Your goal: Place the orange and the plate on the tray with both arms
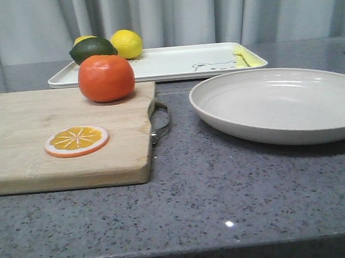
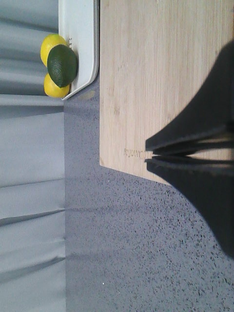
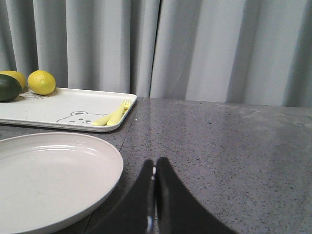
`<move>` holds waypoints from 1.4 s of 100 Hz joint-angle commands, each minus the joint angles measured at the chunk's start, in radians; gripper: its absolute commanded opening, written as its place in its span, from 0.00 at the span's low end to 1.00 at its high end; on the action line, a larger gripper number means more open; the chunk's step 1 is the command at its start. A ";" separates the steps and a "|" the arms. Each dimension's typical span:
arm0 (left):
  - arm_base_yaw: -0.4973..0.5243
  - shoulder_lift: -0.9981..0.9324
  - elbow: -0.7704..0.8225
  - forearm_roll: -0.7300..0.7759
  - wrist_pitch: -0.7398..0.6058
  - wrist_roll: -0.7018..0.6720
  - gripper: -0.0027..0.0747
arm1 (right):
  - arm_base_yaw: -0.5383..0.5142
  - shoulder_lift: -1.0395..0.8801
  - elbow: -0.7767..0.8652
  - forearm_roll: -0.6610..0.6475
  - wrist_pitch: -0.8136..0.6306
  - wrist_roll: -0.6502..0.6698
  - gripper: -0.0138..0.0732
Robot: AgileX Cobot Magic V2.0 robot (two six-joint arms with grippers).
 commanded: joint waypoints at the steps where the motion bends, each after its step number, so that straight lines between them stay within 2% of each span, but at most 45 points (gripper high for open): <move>1: 0.002 -0.030 0.023 -0.009 -0.078 -0.002 0.01 | 0.001 -0.021 -0.001 -0.007 -0.086 -0.002 0.08; 104: 0.002 -0.030 0.021 -0.009 -0.094 -0.003 0.01 | 0.001 -0.021 -0.001 -0.007 -0.087 -0.002 0.08; 140: 0.002 -0.001 -0.078 -0.009 -0.086 -0.003 0.01 | 0.001 -0.011 -0.054 -0.007 -0.037 -0.002 0.09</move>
